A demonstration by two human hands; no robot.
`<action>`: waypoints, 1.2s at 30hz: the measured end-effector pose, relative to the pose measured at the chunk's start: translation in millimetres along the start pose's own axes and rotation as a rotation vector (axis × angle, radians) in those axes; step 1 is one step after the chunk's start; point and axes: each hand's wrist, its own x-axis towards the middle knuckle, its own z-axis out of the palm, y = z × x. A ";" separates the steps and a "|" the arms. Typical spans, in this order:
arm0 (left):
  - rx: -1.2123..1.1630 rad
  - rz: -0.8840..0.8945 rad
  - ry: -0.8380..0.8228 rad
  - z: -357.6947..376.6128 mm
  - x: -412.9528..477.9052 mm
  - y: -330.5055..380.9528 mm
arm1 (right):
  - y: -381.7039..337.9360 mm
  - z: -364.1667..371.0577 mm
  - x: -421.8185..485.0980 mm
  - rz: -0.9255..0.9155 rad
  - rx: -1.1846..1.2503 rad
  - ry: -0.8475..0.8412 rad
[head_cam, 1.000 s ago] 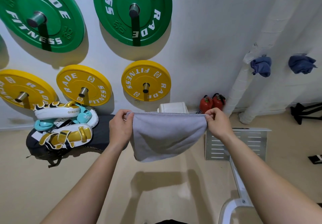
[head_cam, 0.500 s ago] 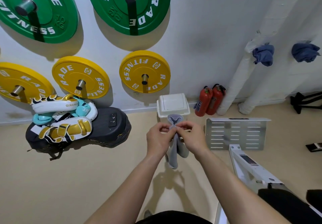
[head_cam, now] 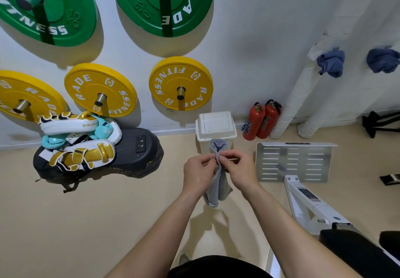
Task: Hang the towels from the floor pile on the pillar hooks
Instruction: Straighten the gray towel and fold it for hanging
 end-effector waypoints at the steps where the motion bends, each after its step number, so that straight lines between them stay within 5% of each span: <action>1: -0.046 -0.026 -0.034 -1.1 -0.5 -0.7 | -0.6 -1.0 -0.1 -0.003 0.012 -0.017; 11: -0.236 -0.082 -0.206 -16.2 -4.3 10.9 | -14.5 -9.9 10.8 -0.120 -0.214 -0.096; 17: 0.235 0.081 0.264 -51.3 25.6 20.0 | -31.3 -22.3 16.3 -0.184 -0.278 -0.179; 22: 0.603 -0.113 -0.142 -62.1 42.3 34.4 | -38.6 -24.9 17.2 -0.244 -0.280 -0.241; 25: 0.676 -0.158 -0.234 -63.3 41.7 32.4 | -39.9 -27.6 18.2 -0.251 -0.300 -0.249; 36: 0.355 0.001 0.034 -66.4 36.6 55.6 | -29.1 -33.4 20.4 -0.174 -0.703 -0.168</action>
